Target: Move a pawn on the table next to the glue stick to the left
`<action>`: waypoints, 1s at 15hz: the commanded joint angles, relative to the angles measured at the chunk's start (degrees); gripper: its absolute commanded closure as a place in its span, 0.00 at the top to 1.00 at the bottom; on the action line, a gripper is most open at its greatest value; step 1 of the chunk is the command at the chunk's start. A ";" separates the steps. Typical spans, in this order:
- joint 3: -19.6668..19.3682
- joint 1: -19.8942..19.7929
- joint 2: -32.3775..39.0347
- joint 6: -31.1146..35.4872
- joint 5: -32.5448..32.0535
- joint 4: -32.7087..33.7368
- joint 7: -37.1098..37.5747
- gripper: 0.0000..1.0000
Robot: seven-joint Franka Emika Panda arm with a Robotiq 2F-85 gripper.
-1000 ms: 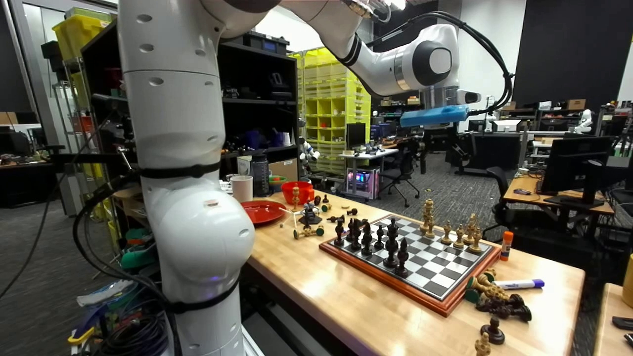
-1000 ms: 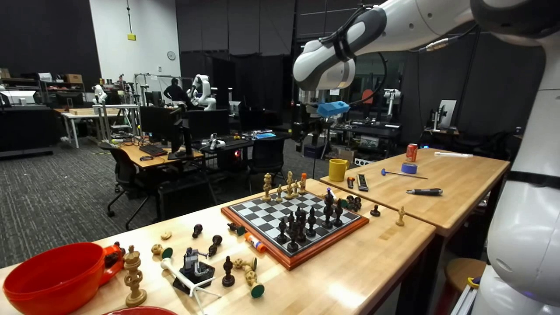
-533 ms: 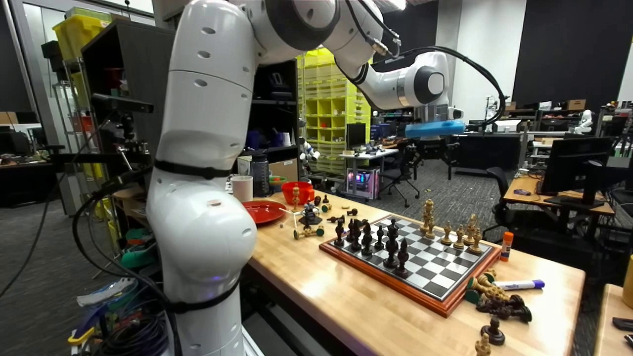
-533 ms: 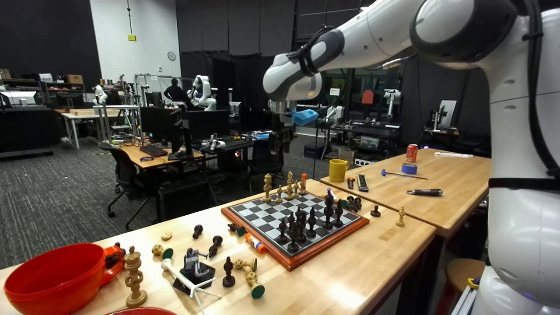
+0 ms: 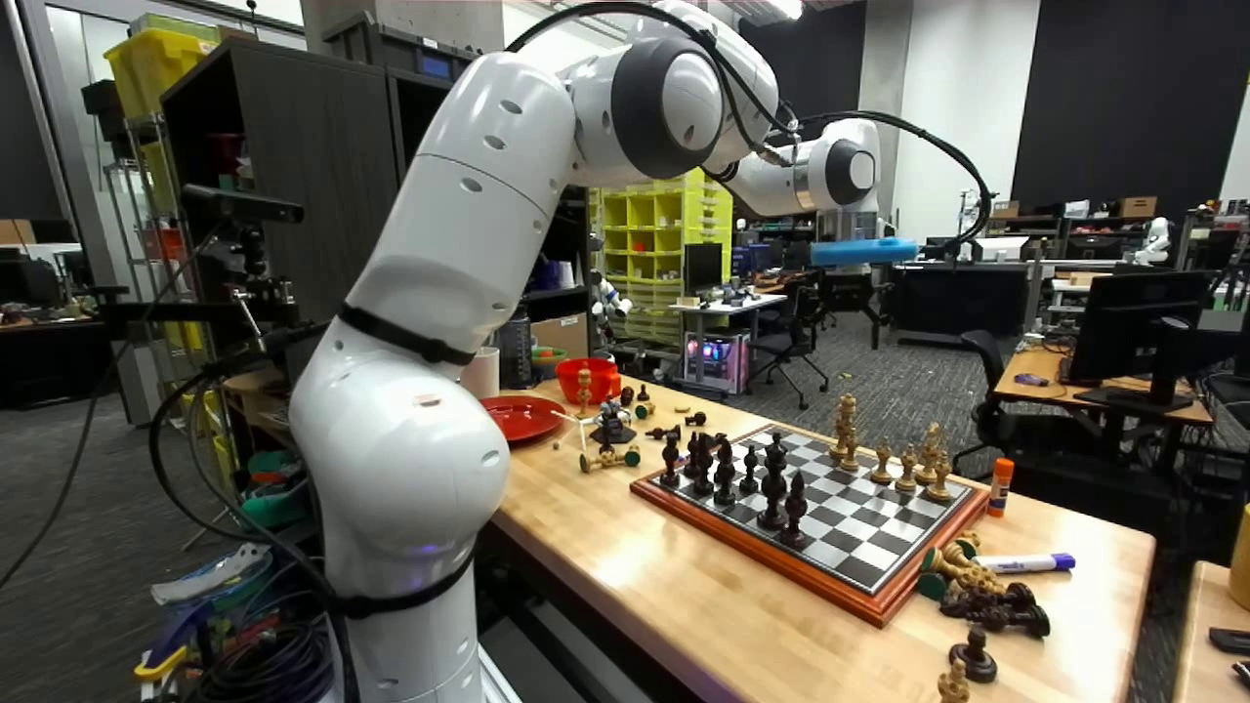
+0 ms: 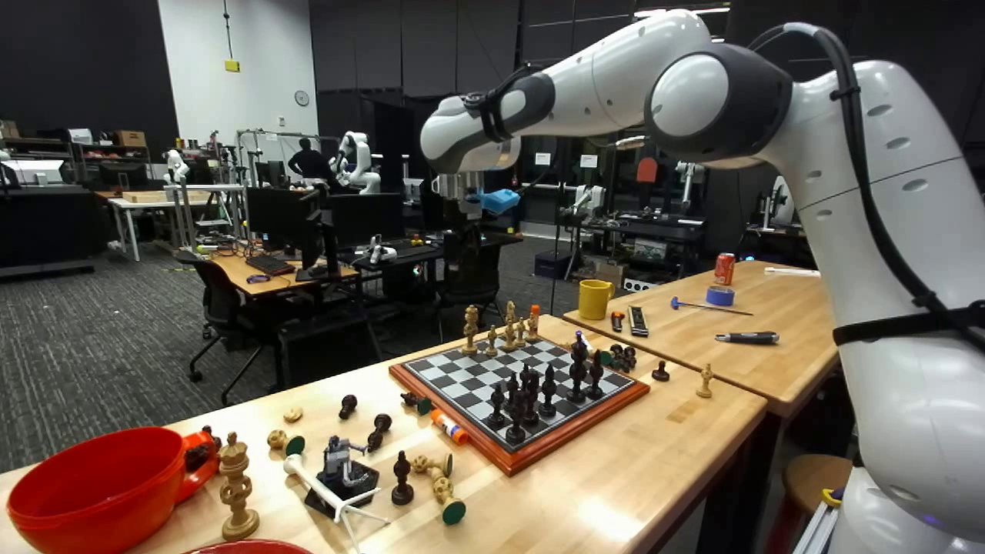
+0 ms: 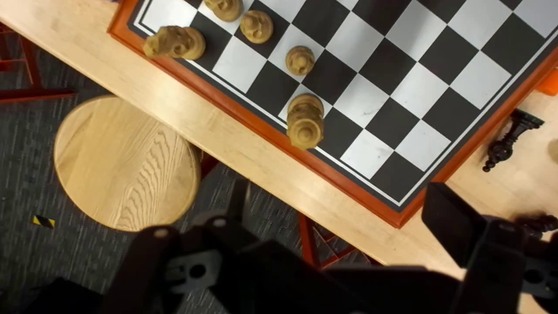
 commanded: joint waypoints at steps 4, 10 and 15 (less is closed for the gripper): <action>4.16 1.90 9.25 -1.47 1.48 14.40 -5.13 1.00; 10.47 2.86 15.25 -0.60 4.26 19.05 -16.12 1.00; 14.19 2.65 18.53 -4.50 4.80 21.88 -22.63 1.00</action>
